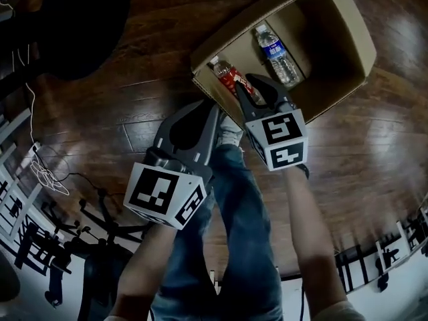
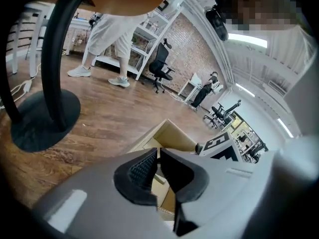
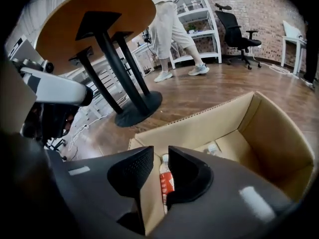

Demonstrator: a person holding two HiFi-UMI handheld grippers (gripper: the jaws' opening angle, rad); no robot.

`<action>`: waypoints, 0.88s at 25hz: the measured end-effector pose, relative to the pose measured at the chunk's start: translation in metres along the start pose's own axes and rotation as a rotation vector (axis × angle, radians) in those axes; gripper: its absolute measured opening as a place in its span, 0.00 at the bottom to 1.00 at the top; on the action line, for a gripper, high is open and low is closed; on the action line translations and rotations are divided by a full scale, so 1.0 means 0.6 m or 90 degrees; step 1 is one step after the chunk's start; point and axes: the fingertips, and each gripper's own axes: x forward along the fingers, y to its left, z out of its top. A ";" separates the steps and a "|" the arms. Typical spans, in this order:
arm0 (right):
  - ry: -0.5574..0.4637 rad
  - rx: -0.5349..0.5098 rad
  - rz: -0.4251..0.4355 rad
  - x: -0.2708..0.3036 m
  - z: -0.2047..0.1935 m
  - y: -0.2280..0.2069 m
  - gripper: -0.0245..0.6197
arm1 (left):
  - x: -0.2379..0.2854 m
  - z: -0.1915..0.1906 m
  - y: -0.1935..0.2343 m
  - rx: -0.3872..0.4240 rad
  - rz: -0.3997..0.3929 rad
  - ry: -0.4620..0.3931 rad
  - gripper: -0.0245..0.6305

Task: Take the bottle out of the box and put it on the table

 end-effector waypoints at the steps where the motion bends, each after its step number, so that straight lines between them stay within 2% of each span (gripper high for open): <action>1: 0.011 -0.005 0.003 0.015 -0.014 -0.005 0.18 | 0.013 -0.011 0.006 0.002 -0.002 0.006 0.04; 11: 0.130 -0.070 0.029 0.158 -0.146 -0.027 0.25 | 0.075 -0.084 0.045 0.028 -0.016 0.031 0.04; 16: 0.212 -0.108 0.042 0.205 -0.209 -0.028 0.39 | 0.089 -0.107 0.054 0.031 -0.021 0.036 0.04; 21: 0.292 -0.131 0.025 0.236 -0.242 -0.044 0.44 | 0.089 -0.126 0.059 0.030 -0.024 0.045 0.04; 22: 0.300 -0.129 0.018 0.238 -0.242 -0.049 0.49 | 0.087 -0.126 0.060 0.030 -0.024 0.044 0.04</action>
